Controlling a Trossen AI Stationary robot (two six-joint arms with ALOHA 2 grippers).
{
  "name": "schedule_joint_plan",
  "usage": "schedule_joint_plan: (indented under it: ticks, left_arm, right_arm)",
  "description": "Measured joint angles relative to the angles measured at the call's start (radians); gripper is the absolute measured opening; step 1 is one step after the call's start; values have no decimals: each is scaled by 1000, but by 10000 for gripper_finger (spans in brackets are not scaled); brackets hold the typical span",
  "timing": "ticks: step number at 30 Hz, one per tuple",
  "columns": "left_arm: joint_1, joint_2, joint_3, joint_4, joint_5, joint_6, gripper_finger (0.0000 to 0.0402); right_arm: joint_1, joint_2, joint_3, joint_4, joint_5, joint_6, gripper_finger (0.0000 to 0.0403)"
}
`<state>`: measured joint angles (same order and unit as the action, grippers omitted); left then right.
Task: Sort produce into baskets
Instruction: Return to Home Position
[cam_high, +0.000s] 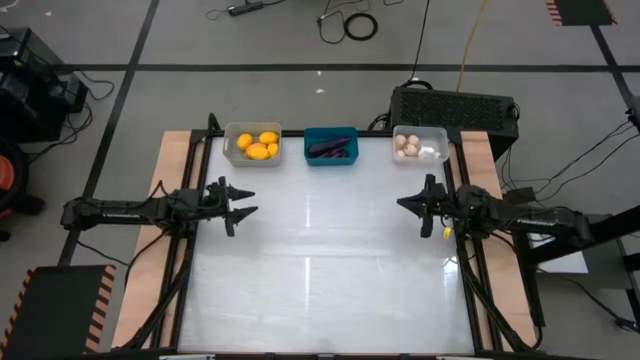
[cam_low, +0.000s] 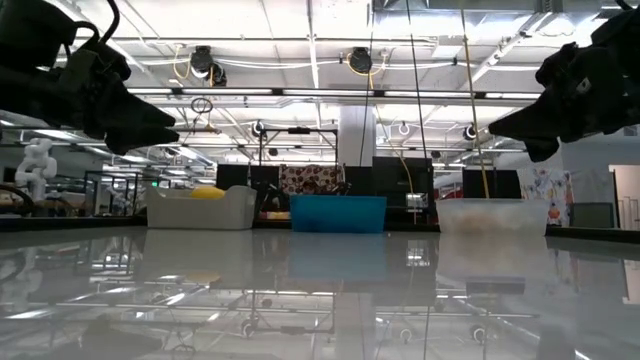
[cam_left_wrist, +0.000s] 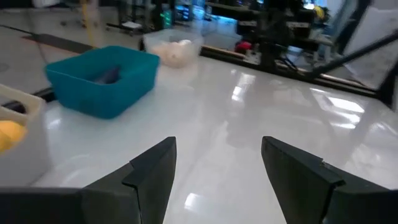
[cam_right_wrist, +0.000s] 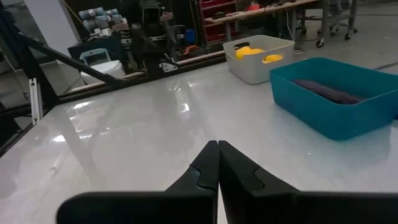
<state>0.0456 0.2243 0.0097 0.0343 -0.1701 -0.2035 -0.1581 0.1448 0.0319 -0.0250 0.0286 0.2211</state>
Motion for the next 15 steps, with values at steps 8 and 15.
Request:
schedule_joint_plan:
  ticks: [8, 15]
  left_arm:
    - [0, 2, 0, 3, -33, 2, 244]
    - [0, 2, -1, 22, -49, 53, 244]
  right_arm:
    - [0, 1, 0, -1, -5, 2, 0]
    - [1, 48, 0, -1, -4, -12, 0]
